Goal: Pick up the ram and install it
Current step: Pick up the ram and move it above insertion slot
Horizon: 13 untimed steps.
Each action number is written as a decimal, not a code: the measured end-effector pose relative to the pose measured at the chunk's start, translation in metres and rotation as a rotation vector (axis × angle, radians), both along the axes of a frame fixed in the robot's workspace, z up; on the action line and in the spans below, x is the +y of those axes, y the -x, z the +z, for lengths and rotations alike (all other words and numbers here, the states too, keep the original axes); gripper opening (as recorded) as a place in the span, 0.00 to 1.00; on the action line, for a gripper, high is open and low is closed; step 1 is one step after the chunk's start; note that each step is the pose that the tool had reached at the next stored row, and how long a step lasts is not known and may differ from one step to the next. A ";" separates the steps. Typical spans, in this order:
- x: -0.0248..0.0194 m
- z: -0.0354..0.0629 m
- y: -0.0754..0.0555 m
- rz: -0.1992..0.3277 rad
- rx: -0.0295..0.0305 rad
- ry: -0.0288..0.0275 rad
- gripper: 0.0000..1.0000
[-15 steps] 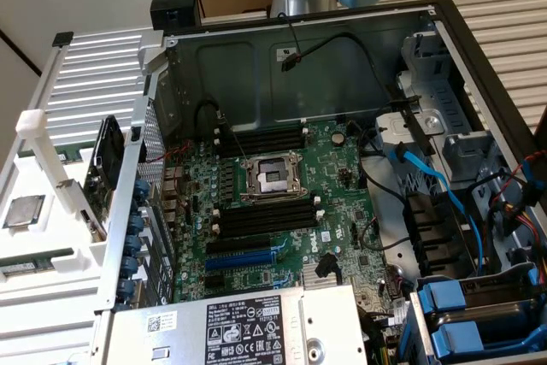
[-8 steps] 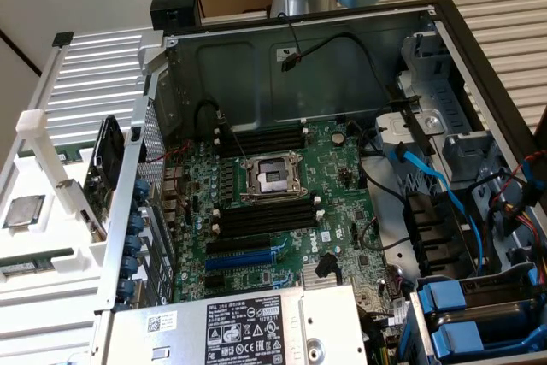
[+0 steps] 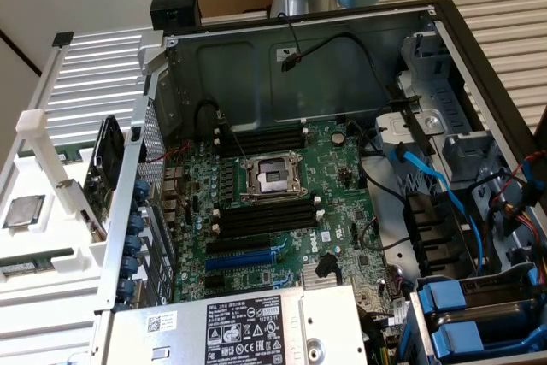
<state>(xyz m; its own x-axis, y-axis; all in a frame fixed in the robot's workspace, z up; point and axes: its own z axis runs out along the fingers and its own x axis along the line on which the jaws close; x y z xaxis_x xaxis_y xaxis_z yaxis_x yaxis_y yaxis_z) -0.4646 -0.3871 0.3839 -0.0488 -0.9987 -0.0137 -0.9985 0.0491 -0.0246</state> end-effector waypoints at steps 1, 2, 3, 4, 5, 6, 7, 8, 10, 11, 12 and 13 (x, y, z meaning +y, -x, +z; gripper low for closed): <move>-0.0002 -0.0004 0.000 0.000 -0.0001 0.0000 0.11; -0.0005 -0.0009 0.000 0.001 -0.0001 -0.0001 0.11; -0.0009 -0.0014 0.000 0.001 0.0003 0.0002 0.11; -0.0010 -0.0019 0.000 0.001 0.0002 0.0000 0.11; -0.0017 -0.0023 0.000 0.002 0.0002 0.0001 0.11; -0.0022 -0.0030 0.000 0.002 0.0001 0.0000 0.11; -0.0032 -0.0035 0.000 0.002 0.0003 0.0001 0.11; -0.0046 -0.0043 0.000 0.002 0.0003 0.0001 0.11; -0.0068 -0.0065 0.000 0.003 0.0001 0.0000 0.11; -0.0108 -0.0084 0.000 0.003 0.0004 0.0000 0.11; -0.0154 -0.0107 -0.002 0.003 0.0025 -0.0002 0.11; -0.0193 -0.0132 -0.005 0.003 0.0057 -0.0002 0.11</move>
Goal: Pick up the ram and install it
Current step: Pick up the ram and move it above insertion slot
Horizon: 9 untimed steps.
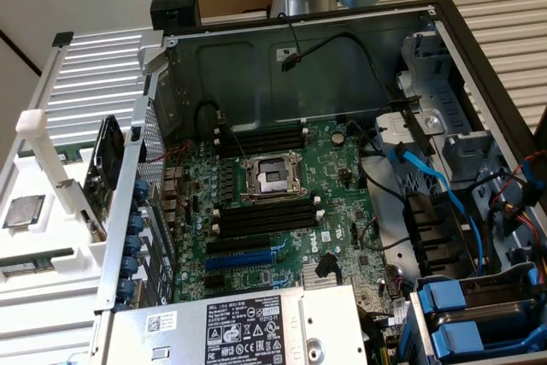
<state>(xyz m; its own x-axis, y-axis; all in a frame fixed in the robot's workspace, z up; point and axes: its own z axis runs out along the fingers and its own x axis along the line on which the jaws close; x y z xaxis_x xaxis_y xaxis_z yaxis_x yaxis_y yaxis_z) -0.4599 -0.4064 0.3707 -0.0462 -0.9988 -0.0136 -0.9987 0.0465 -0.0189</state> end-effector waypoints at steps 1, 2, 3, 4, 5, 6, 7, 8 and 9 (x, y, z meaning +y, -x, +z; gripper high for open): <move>-0.0008 -0.0017 -0.001 0.000 0.0012 0.0001 0.11; -0.0014 -0.0034 -0.002 0.000 0.0023 0.0001 0.11; -0.0019 -0.0052 -0.003 0.000 0.0034 0.0002 0.11; -0.0022 -0.0073 -0.003 0.000 0.0039 0.0000 0.11; -0.0024 -0.0093 -0.004 0.000 0.0046 0.0000 0.11; -0.0027 -0.0111 -0.004 0.000 0.0050 0.0000 0.11; -0.0032 -0.0129 -0.004 0.001 0.0054 0.0000 0.11; -0.0052 -0.0165 -0.004 0.001 0.0064 -0.0001 0.11; -0.0065 -0.0184 -0.004 0.001 0.0068 -0.0001 0.11</move>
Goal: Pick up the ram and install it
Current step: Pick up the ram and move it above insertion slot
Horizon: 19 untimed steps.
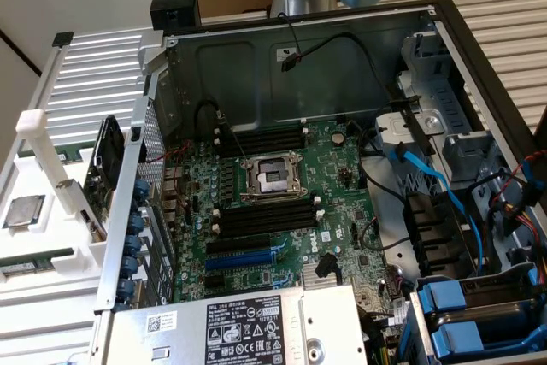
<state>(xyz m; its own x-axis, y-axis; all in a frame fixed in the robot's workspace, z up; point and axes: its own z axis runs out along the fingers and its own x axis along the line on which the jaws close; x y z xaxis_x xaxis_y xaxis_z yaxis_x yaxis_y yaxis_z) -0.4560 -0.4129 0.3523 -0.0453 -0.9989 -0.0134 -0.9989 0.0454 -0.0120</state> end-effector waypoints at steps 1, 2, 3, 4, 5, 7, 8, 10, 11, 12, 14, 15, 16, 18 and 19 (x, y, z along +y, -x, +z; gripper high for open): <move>-0.0026 -0.0036 0.000 0.000 0.0008 0.0000 0.11; -0.0055 -0.0074 -0.001 0.001 0.0010 -0.0001 0.11; -0.0067 -0.0092 -0.001 0.001 0.0008 -0.0002 0.11; -0.0079 -0.0110 -0.002 0.001 0.0010 -0.0002 0.11; -0.0089 -0.0128 -0.002 0.001 0.0010 -0.0002 0.11; -0.0108 -0.0183 -0.003 0.002 0.0009 -0.0003 0.11; -0.0117 -0.0219 -0.004 0.003 0.0012 -0.0002 0.11; -0.0126 -0.0292 -0.008 0.004 0.0015 -0.0003 0.11; -0.0129 -0.0328 -0.009 0.004 0.0018 -0.0003 0.11; -0.0132 -0.0364 -0.011 0.005 0.0019 -0.0003 0.11; -0.0137 -0.0455 -0.011 0.009 0.0020 -0.0002 0.11; -0.0137 -0.0474 -0.011 0.010 0.0019 -0.0002 0.11; -0.0137 -0.0510 -0.009 0.011 0.0021 -0.0002 0.11; -0.0137 -0.0584 -0.004 0.015 0.0018 -0.0003 0.11; -0.0138 -0.0619 -0.003 0.016 0.0020 -0.0002 0.11</move>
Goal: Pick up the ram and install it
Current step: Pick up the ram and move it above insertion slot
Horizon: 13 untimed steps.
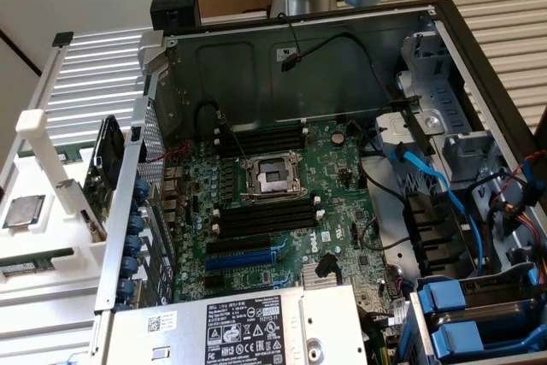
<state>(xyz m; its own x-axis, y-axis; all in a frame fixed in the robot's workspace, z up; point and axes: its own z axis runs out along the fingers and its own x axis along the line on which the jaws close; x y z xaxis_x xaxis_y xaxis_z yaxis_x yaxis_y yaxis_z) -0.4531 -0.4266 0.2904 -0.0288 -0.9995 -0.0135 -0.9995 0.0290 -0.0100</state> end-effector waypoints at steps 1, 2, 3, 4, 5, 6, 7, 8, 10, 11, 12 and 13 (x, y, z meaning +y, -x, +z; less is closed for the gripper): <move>0.0001 -0.0055 0.000 0.001 0.0000 0.0000 0.11; 0.0001 -0.0073 0.000 0.001 -0.0001 0.0000 0.11; 0.0001 -0.0092 0.000 0.001 -0.0001 -0.0001 0.11; 0.0001 -0.0106 0.000 0.002 0.0001 -0.0001 0.11; 0.0001 -0.0116 0.000 0.002 0.0042 -0.0001 0.11; 0.0000 -0.0147 0.000 0.002 0.0074 -0.0001 0.11; 0.0000 -0.0164 0.000 0.002 0.0085 0.0000 0.11; 0.0000 -0.0182 0.000 0.002 0.0093 0.0000 0.11; 0.0000 -0.0237 -0.001 0.003 0.0117 -0.0001 0.11; 0.0000 -0.0255 -0.001 0.003 0.0119 0.0000 0.11; 0.0000 -0.0365 -0.001 0.005 0.0124 -0.0001 0.11; -0.0001 -0.0419 -0.001 0.006 0.0128 -0.0001 0.11</move>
<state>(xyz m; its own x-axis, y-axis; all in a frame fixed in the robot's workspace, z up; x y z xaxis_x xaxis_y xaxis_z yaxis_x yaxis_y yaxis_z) -0.4524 -0.4267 0.2485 -0.0228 -0.9997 -0.0132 -0.9997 0.0228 0.0027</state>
